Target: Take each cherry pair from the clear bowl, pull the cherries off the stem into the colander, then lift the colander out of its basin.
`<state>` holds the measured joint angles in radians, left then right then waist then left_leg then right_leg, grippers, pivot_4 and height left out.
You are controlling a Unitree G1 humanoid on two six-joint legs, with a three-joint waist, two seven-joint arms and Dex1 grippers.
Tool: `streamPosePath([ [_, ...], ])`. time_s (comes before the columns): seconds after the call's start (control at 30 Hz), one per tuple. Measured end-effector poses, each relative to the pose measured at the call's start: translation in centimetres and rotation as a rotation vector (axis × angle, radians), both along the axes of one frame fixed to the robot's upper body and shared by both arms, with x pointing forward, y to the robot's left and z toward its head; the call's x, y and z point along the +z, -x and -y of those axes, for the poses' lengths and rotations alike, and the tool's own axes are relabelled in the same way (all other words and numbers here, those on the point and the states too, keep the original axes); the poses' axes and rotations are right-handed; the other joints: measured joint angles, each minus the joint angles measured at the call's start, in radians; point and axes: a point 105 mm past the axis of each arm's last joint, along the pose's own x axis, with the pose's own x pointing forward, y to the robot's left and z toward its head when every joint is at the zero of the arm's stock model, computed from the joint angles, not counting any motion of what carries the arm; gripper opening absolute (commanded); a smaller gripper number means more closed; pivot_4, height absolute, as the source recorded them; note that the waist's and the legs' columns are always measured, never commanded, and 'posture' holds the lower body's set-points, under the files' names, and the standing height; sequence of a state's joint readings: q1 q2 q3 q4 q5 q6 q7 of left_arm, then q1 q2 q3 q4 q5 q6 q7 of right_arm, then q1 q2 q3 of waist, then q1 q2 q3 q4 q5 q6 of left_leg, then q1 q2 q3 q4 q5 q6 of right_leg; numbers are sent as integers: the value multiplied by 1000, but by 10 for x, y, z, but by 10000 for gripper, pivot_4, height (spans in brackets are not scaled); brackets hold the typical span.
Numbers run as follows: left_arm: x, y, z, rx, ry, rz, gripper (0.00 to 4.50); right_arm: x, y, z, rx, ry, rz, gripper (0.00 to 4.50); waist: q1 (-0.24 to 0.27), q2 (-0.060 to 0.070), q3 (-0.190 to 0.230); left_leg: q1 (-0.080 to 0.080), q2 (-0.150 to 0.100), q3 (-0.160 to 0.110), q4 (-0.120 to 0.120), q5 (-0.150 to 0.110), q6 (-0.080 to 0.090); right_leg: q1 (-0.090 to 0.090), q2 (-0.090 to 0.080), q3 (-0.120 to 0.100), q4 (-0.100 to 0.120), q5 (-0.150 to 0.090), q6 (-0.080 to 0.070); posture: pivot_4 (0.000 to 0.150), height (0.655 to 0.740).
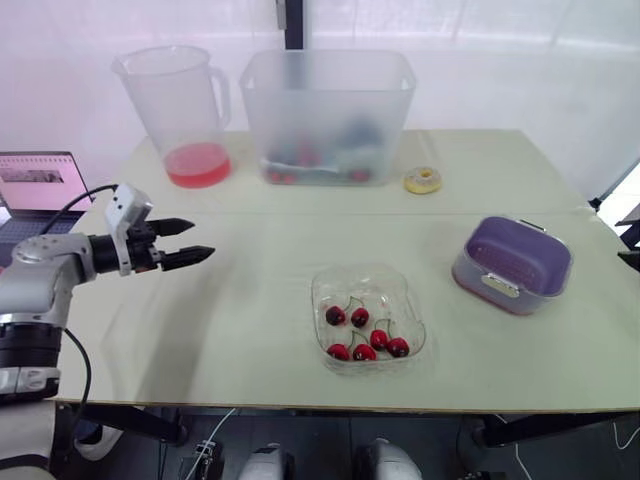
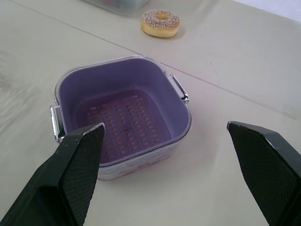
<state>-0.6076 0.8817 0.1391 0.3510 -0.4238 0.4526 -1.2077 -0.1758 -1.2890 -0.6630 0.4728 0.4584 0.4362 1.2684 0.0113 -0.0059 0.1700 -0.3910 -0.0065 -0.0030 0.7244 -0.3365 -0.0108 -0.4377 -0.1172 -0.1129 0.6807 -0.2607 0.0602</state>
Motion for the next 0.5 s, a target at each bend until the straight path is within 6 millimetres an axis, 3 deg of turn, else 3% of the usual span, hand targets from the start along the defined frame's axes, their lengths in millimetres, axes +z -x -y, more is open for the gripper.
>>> streamPosePath([
  [0.5, 7, 4, 7, -32, 28, -1, 45000, -2, -1, -15, 55, -52, 26, 44758, 0, 0, 0, 0, 0, 0, 0, 0, 0, 0, 0, 0, 0, 0, 0, 1500, 6886],
])
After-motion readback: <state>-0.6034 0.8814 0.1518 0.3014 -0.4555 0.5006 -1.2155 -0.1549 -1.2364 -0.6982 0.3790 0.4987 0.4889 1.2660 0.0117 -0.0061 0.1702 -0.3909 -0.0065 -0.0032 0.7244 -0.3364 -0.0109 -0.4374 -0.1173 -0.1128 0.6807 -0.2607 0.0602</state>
